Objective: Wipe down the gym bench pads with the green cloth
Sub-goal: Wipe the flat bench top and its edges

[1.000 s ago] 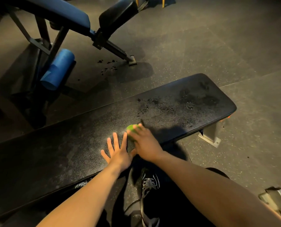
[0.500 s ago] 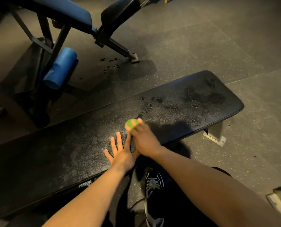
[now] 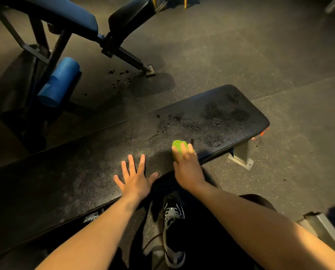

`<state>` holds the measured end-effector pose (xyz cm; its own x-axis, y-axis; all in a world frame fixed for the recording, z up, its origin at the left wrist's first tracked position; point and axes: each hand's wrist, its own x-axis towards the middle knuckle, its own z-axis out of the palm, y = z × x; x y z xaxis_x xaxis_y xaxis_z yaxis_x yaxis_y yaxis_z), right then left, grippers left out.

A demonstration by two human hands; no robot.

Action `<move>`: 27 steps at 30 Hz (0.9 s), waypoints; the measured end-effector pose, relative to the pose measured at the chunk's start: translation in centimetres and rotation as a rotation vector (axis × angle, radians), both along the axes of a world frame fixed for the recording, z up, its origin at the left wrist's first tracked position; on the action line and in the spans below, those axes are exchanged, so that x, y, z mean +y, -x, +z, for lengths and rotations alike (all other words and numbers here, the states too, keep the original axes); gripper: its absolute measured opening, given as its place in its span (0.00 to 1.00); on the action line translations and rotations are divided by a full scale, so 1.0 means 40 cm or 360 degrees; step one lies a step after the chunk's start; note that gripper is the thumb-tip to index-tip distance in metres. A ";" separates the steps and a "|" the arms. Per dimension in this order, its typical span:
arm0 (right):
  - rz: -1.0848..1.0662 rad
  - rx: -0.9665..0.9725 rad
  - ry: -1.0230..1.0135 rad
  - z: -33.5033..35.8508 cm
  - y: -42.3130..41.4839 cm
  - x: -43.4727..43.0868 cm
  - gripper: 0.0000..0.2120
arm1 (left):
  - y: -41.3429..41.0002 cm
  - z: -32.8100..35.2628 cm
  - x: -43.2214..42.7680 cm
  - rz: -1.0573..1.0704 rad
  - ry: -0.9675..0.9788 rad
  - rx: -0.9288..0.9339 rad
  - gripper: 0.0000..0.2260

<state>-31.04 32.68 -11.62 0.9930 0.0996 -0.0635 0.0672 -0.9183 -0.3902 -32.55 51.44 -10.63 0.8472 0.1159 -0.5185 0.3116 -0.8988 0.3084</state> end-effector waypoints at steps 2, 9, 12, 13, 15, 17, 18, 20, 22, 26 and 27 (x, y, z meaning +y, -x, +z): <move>0.0268 0.0012 -0.0017 -0.010 0.029 0.055 0.29 | 0.002 0.001 0.001 -0.0003 -0.0019 -0.0004 0.36; 0.0172 -0.0167 0.0113 -0.033 -0.026 -0.006 0.34 | 0.003 0.001 0.010 -0.0024 -0.0018 0.0017 0.35; -0.0286 -0.0057 0.0057 -0.031 -0.039 -0.044 0.34 | 0.001 -0.003 0.012 -0.0030 -0.0035 0.0025 0.36; -0.0349 -0.0018 0.0025 -0.028 -0.034 -0.035 0.33 | 0.001 -0.004 0.012 -0.0033 -0.0032 0.0021 0.36; -0.0299 -0.0025 -0.0014 -0.023 -0.017 0.006 0.31 | 0.002 -0.004 0.008 -0.0039 -0.0035 0.0002 0.36; -0.0032 -0.0074 -0.0096 -0.023 -0.003 0.062 0.31 | 0.001 0.000 0.008 -0.0036 -0.0024 -0.0055 0.36; 0.0152 -0.0070 -0.0135 -0.025 -0.001 0.087 0.31 | -0.001 0.005 0.013 -0.0020 -0.0004 -0.0119 0.36; 0.0500 -0.0012 -0.0186 -0.031 -0.011 0.126 0.30 | -0.010 0.016 0.041 0.0009 -0.0007 -0.0316 0.36; 0.0682 0.0000 -0.0190 -0.029 -0.051 0.129 0.29 | -0.022 0.018 0.080 0.0006 -0.0085 -0.0418 0.37; 0.0261 -0.0151 -0.0077 -0.034 -0.186 0.072 0.34 | -0.034 0.008 0.127 0.0081 -0.0059 -0.0092 0.47; 0.0085 -0.0133 -0.0024 -0.035 -0.215 0.057 0.34 | -0.033 0.004 0.129 0.0070 -0.0055 -0.0055 0.47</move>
